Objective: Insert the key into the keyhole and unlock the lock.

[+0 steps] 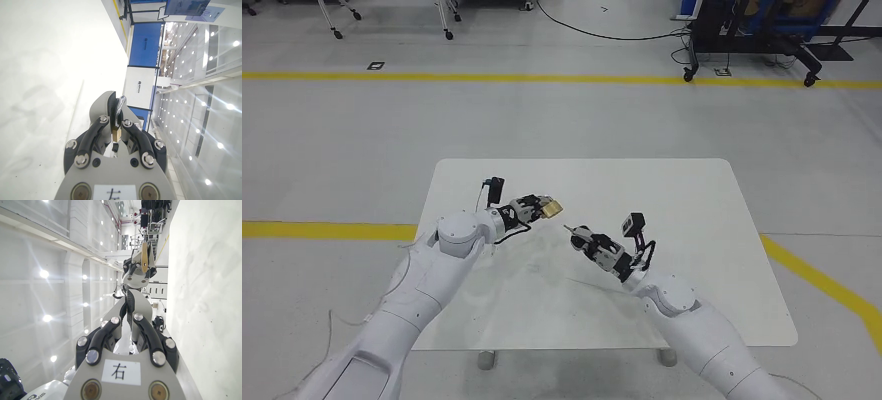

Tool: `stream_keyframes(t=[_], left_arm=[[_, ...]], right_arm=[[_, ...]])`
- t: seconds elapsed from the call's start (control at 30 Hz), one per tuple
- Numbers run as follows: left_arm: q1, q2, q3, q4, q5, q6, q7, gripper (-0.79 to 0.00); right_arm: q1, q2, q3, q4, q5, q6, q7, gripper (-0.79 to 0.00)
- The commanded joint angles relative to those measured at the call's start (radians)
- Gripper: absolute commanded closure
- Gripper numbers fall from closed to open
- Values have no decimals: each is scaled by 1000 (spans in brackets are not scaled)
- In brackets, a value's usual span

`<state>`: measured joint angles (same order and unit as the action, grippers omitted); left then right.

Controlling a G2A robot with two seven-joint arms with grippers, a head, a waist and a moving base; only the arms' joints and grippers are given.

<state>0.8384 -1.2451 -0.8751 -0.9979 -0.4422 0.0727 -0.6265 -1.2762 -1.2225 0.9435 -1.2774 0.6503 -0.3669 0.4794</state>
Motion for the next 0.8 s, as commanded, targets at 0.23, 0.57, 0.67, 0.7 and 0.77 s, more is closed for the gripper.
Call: stream_keyframes(t=[0.23, 0.57, 0.67, 0.7, 0.77], left_arm=[[-35, -26, 26, 69, -20, -33, -77, 0], [-44, -42, 29, 97, -8, -64, -89, 0], [-44, -44, 27, 102, -4, -68, -91, 0], [-43, -46, 27, 101, -3, -68, -93, 0], [-43, -48, 26, 103, 1, -68, -95, 0]], right_arm=[[-13, -19, -23, -50, -47, 99, -165, 0], [-9, -42, -30, -35, -61, 91, -254, 0], [-10, -47, -27, -29, -59, 88, -261, 0], [-11, -49, -26, -27, -59, 88, -262, 0], [-12, -52, -22, -25, -58, 88, -271, 0]])
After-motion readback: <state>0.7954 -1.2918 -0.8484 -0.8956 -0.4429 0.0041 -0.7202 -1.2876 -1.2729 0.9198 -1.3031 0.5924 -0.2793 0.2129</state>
